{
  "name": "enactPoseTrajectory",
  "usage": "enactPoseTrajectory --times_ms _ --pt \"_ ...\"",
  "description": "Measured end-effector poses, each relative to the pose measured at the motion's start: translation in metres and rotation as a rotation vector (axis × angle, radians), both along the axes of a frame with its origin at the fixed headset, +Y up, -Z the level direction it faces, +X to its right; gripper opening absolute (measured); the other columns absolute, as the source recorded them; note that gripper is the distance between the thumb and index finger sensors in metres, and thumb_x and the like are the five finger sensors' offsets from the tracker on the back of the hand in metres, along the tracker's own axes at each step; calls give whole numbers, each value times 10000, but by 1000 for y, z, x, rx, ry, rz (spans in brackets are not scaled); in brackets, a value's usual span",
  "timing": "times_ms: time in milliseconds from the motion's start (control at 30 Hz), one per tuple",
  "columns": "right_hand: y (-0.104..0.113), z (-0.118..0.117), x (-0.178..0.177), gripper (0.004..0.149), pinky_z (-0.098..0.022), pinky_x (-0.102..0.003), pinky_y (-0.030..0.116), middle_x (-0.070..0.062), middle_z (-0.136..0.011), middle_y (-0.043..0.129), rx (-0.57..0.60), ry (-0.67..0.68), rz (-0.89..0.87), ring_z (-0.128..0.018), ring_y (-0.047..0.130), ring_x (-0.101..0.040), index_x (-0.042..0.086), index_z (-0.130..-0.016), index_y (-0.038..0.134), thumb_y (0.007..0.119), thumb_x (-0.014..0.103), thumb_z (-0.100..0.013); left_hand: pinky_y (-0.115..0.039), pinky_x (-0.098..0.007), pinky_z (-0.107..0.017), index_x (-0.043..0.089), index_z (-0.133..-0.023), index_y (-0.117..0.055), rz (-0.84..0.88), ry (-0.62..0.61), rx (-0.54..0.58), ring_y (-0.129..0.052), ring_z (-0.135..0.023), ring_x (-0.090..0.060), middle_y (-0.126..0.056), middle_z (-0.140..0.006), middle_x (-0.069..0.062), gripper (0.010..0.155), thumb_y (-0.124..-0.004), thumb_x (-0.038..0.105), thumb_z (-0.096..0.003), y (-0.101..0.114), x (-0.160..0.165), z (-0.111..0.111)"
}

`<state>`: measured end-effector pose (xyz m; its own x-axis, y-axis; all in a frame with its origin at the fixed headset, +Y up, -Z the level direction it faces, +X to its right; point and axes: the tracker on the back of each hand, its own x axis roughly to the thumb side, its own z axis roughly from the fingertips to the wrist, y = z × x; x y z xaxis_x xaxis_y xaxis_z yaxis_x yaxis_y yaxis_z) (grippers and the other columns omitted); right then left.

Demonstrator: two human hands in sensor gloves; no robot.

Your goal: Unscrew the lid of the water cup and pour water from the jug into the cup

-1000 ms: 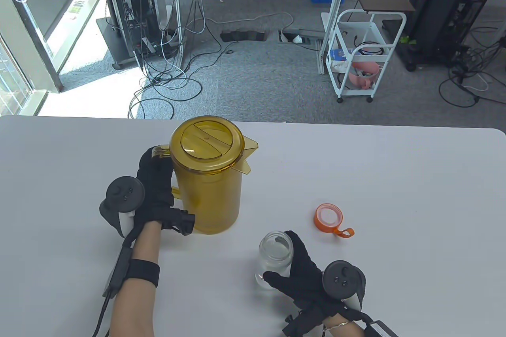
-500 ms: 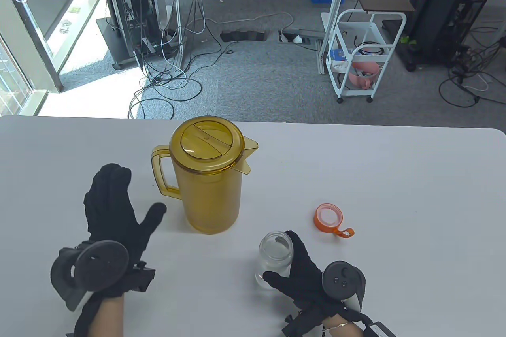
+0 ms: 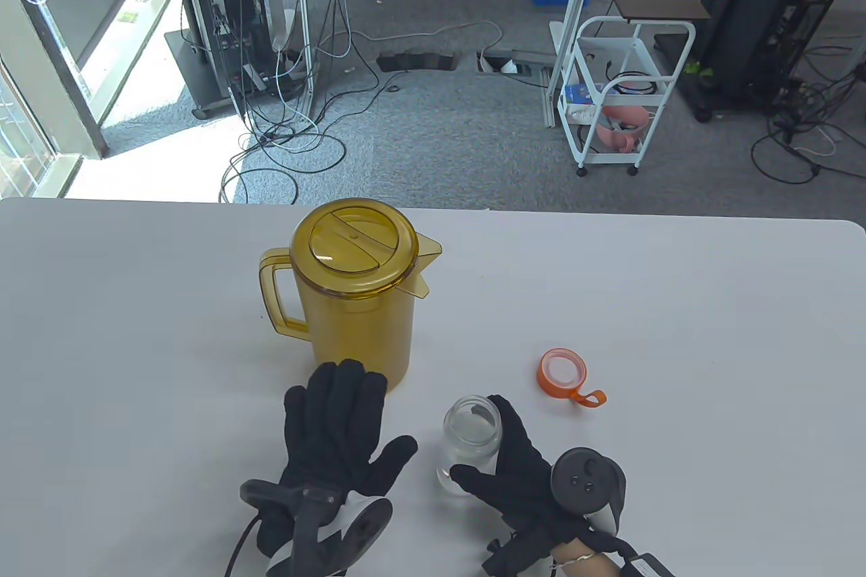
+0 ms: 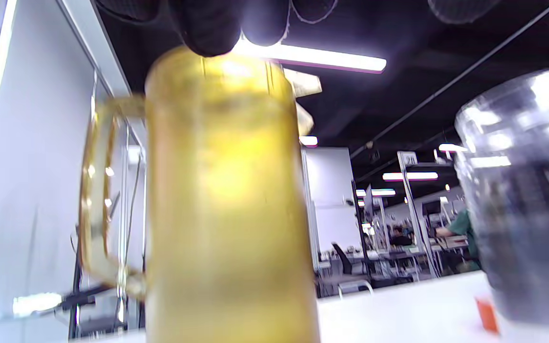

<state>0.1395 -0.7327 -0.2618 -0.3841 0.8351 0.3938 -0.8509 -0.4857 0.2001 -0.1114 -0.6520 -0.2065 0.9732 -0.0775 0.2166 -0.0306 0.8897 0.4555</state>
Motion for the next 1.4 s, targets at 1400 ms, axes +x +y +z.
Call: enactPoseTrajectory --times_ms 1400 --pt "24 22 58 836 -651 -762 228 -270 -1214 181 90 -264 1014 -1094 273 -580 111 -1191 225 505 628 -597 -438 -675 -793 209 -1235 -235 -91 10 -375 -520 -1173 -488 -342 -1284 -161 847 -409 726 -586 -37 0 -17"
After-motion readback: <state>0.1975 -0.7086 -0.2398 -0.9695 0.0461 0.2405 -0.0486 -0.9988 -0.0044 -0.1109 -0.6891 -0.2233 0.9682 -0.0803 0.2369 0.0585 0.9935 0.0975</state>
